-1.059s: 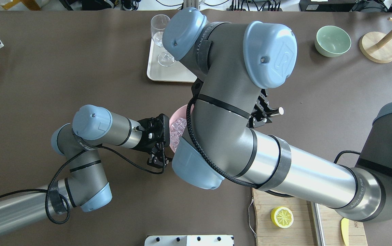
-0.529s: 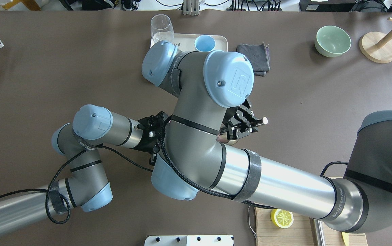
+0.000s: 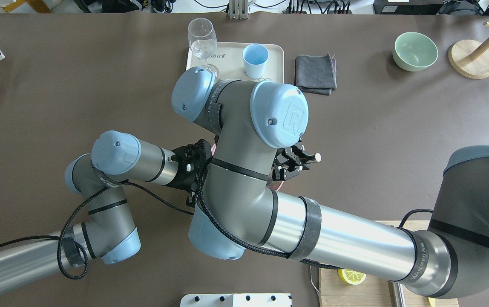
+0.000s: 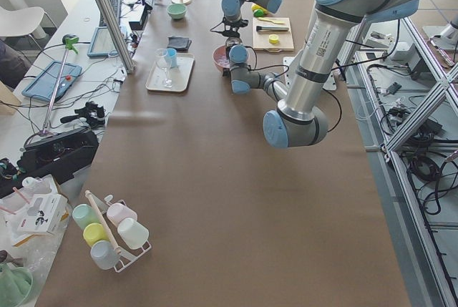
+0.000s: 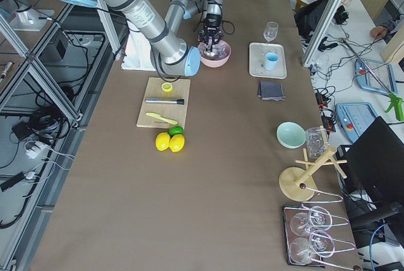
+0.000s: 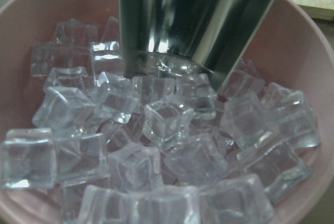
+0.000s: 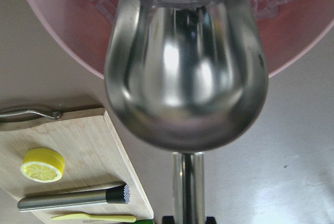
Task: Put ice in cup with scoop
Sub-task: 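Dip the scoop into the ice cubes with the right gripper, left gripper steadying the bowl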
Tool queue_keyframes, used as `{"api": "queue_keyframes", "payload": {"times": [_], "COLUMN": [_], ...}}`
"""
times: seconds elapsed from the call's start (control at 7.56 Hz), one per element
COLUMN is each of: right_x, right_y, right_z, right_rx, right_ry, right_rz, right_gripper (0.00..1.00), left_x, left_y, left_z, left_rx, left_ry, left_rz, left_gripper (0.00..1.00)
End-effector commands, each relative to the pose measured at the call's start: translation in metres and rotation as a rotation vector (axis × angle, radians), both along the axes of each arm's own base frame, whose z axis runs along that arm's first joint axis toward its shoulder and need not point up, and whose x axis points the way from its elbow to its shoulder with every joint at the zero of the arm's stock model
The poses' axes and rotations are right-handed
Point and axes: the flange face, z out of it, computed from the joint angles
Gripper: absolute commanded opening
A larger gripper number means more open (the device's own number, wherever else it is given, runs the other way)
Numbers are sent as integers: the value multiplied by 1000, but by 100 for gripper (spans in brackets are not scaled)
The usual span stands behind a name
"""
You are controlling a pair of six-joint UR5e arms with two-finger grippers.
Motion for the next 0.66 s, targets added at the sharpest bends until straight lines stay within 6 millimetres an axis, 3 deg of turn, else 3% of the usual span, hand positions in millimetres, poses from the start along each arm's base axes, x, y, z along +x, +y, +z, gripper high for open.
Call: {"api": "queue_keyframes", "payload": {"times": [0.0,0.13,0.26,0.53], "right_x": [9,32,32,25], "right_y": [6,18,18,15], "right_z": [5,22,40,55], "right_rx": [41,62,82,101], "right_ry": [-91,-144,-196,-271], "right_rz": [37,64,96,157], "right_gripper": [0,0,0,0], "left_x": [1,1,1,1], "left_y": [0,0,0,-1], "left_z": [1,0,0,1], "left_rx": [-1,0,0,0], "left_ry": [-3,-1,-1,-1], "left_rz": [1,1,1,-1], "left_gripper": [99,99,99,99]}}
